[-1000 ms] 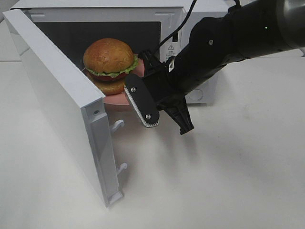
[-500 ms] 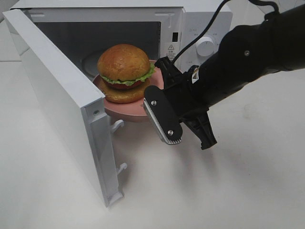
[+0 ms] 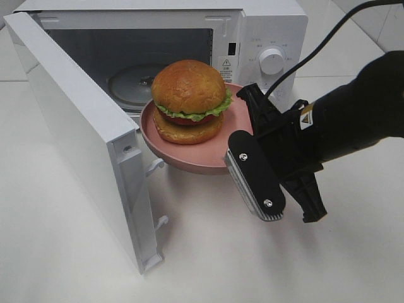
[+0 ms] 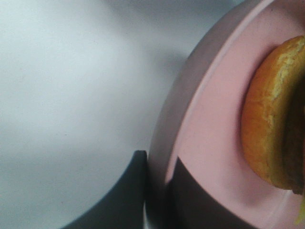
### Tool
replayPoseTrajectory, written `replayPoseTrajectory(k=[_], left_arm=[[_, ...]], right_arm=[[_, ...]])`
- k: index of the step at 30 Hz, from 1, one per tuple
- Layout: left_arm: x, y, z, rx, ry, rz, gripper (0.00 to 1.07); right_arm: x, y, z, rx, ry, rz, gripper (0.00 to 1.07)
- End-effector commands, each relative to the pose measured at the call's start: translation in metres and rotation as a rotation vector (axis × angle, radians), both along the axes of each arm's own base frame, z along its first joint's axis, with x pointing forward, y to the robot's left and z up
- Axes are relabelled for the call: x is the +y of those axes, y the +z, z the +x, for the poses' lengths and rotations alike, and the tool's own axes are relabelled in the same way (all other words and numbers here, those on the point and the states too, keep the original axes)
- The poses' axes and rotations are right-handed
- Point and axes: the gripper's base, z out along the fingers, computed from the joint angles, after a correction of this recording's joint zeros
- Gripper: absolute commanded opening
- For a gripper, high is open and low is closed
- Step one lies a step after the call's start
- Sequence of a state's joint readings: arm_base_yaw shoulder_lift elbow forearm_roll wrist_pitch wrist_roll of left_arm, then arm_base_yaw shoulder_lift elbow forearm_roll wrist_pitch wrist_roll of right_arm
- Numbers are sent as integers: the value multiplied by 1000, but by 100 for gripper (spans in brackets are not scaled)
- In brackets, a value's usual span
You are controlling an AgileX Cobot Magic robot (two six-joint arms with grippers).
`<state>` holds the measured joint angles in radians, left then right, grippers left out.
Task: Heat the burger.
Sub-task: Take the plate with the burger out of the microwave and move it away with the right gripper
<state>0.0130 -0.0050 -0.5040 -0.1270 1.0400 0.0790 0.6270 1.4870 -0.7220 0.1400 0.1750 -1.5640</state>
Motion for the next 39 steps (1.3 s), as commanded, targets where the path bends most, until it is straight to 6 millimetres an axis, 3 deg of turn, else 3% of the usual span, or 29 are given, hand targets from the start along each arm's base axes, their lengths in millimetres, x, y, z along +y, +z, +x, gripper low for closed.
replayPoseTrajectory(k=[1,24,39], left_arm=[[0,-1,-3,-19,3,1,100],[0,-1,-3,-19,3,1,100],[0,-1,-3,-19,3,1,100]], right_arm=[[-9,12,-9,-75,-18,57,0],[-61,24,-80,-66,-58,72,0],[-90,40,-97,-86,-237,22,1]])
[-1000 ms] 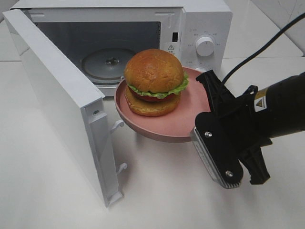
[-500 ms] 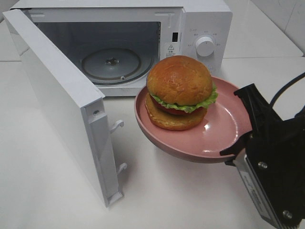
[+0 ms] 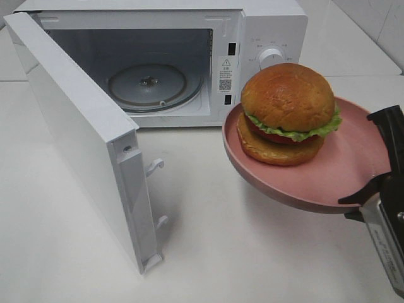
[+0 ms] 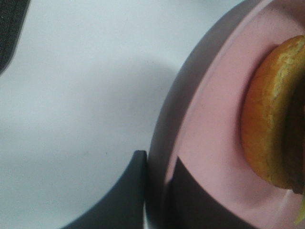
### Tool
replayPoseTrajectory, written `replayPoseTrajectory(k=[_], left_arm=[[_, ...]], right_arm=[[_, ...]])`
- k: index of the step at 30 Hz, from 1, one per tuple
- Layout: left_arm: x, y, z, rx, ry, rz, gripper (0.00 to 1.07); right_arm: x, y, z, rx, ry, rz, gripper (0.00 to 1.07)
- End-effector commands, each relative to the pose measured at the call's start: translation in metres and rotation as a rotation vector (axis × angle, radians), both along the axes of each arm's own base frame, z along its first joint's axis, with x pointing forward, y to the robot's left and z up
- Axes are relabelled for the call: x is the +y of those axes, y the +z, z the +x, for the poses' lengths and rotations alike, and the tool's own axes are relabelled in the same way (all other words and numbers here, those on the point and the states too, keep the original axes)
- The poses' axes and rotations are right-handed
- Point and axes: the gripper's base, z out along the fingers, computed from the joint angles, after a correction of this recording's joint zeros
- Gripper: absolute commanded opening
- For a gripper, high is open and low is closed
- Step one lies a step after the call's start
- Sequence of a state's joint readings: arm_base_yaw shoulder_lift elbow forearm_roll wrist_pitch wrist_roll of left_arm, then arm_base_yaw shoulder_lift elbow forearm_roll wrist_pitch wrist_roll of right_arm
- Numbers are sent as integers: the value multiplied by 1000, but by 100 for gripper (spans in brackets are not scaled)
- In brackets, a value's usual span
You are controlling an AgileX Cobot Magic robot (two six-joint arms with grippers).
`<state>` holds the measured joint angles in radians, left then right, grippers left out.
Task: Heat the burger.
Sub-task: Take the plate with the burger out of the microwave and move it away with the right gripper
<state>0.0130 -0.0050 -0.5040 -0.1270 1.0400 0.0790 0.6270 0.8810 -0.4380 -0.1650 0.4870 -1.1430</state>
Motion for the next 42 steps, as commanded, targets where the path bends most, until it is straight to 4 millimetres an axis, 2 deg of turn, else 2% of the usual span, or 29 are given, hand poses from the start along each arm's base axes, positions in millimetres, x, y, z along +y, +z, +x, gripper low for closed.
replayPoseTrajectory(k=[1,3,10,22,28,33,36,38,41,42], left_arm=[[0,-1,-3,-19,3,1,100],[0,-1,-3,-19,3,1,100],[0,-1,-3,-19,3,1,100],[0,-1,-3,-19,3,1,100],[0,-1,-3,-19,3,1,100],[0,-1,-3,-19,3,1,100],[0,-1,-3,-19,3,1,100],[0,-1,-3,-19,3,1,100],[0,-1,-3,-19,3,1,100],[0,-1,-3,-19,3,1,100]], right_arm=[[-4,8,1,-64,-41,20,1],[-10,8,1,-55,-132,16,1],[-18,9,5,-74,-260,5,1],[-36,11,8,-106,-625,51,1],[-40,10,7,-93,-728,80,1],[-44,2,14,-82,-920,39,0],[-44,0,15,-81,-950,41,0],[-42,-6,22,-95,-1050,60,0],[-42,-7,24,-98,-1078,61,0],[-41,-9,27,-102,-1135,77,0]])
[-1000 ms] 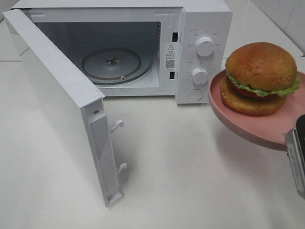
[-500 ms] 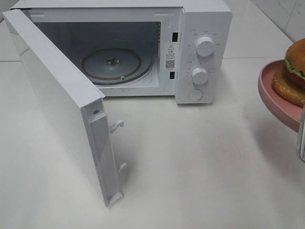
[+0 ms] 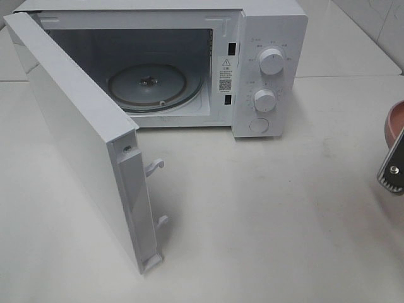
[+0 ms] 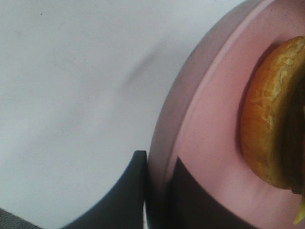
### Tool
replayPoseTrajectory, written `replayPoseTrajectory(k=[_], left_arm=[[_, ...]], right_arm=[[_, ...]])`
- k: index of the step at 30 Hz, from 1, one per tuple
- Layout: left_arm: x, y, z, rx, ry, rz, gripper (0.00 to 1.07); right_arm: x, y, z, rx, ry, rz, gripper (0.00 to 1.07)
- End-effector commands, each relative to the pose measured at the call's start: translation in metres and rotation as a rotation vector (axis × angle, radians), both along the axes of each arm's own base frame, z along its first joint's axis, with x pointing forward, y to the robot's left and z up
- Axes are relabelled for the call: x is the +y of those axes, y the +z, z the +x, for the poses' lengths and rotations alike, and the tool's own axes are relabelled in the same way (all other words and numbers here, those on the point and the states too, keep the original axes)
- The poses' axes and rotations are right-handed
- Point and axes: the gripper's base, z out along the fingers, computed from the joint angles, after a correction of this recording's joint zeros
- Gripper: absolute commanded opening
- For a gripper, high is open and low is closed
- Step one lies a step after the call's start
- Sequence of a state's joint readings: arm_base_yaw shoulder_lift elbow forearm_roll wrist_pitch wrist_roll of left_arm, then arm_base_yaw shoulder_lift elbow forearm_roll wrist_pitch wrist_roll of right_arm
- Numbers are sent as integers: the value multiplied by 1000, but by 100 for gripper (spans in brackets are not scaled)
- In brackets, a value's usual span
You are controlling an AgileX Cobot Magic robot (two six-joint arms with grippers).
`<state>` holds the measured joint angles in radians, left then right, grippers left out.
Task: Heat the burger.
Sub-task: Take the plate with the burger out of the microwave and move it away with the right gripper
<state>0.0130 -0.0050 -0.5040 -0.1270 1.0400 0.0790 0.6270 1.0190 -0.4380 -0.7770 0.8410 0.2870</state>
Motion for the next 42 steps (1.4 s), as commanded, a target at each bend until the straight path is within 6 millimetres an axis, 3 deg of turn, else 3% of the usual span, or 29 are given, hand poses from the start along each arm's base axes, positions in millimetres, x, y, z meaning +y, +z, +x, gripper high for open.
replayPoseTrajectory(k=[1,9,15,30,42], left_arm=[[0,-1,-3,-19,3,1,100],[0,-1,-3,-19,3,1,100],[0,-1,-3,-19,3,1,100],[0,-1,-3,-19,3,1,100],[0,-1,-3,-19,3,1,100]], right_arm=[[0,3,10,-73,-82,-12,0],[8,2,30,-145,-332,23,0],[13,-6,39,-142,-404,15,1],[26,-55,57,-115,-582,-28,4],[30,-80,61,-82,-616,-44,5]])
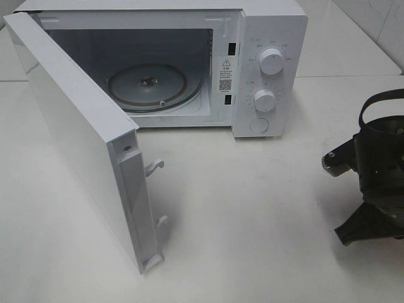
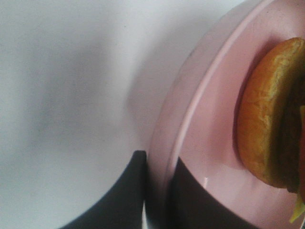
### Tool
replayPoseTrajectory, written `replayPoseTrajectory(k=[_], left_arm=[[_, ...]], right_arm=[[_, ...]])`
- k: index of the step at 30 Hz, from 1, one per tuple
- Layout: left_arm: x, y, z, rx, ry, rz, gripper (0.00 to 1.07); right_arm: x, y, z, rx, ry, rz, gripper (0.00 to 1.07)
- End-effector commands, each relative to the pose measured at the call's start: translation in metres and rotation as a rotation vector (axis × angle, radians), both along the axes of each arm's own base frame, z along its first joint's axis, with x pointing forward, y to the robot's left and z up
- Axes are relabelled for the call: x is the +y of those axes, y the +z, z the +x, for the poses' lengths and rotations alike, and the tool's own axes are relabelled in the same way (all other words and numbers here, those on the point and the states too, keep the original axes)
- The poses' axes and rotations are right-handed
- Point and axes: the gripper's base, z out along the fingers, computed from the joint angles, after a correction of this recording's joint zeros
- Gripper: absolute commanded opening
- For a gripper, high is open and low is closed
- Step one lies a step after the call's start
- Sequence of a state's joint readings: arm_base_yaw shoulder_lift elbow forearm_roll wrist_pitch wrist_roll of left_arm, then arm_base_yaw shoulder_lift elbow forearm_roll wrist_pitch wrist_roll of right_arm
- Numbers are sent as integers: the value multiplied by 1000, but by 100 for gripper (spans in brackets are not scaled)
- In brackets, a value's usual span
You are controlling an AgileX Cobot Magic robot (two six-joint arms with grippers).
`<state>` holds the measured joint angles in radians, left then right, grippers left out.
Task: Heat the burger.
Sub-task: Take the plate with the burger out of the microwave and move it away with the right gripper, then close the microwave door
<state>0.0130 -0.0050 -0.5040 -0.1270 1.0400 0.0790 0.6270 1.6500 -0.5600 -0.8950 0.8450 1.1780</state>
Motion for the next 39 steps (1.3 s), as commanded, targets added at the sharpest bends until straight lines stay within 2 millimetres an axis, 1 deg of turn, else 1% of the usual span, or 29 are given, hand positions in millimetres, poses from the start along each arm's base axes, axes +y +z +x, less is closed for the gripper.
replayPoseTrajectory(k=[1,4,8,17,19,20,21,22,23,24,25,26,27,28,29,30,33,35,36,37,39], left_arm=[[0,-1,-3,-19,3,1,100],[0,-1,-3,-19,3,1,100],[0,-1,-3,-19,3,1,100],[0,-1,-3,-19,3,1,100],[0,-1,-3,-19,3,1,100],[0,-1,-3,-19,3,1,100],[0,-1,-3,-19,3,1,100],[0,-1,-3,-19,3,1,100],[0,-1,-3,-19,3,1,100],[0,-1,-3,-19,3,1,100],[0,-1,-3,-19,3,1,100],[0,-1,-3,-19,3,1,100],[0,-1,-3,-19,2,0,100],[0,-1,-3,-19,2,0,100],[0,-1,-3,-19,3,1,100],[0,-1,-3,-19,3,1,100],[0,-1,-3,-19,3,1,100],[0,-1,-3,-19,3,1,100],[0,-1,-3,-19,3,1,100],[0,-1,-3,-19,3,1,100],[0,-1,-3,-19,3,1,100]], right_arm=[[-2,-2,5,-21,-1,-45,6],[-2,-5,5,-24,-8,-49,6],[-2,-14,5,8,-12,-74,8],[-2,-28,5,32,-34,-83,11],[0,-32,5,43,-29,-73,17],[0,-32,5,43,-29,-73,17],[0,-33,6,43,-25,-63,22],[0,-33,6,43,-25,-63,22],[1,-33,6,41,-23,-58,29],[1,-32,6,41,-19,-57,34],[1,-32,6,41,-19,-57,34],[1,-29,5,44,-11,-51,41],[2,-27,5,45,-6,-48,45],[2,-27,5,45,-6,-48,45],[3,-22,6,38,2,-31,49],[4,-15,7,29,17,-16,50],[5,-12,7,27,24,-7,50],[6,0,5,46,55,24,50],[6,0,5,46,55,24,50],[7,7,2,64,64,59,50],[9,10,1,73,75,84,50]])
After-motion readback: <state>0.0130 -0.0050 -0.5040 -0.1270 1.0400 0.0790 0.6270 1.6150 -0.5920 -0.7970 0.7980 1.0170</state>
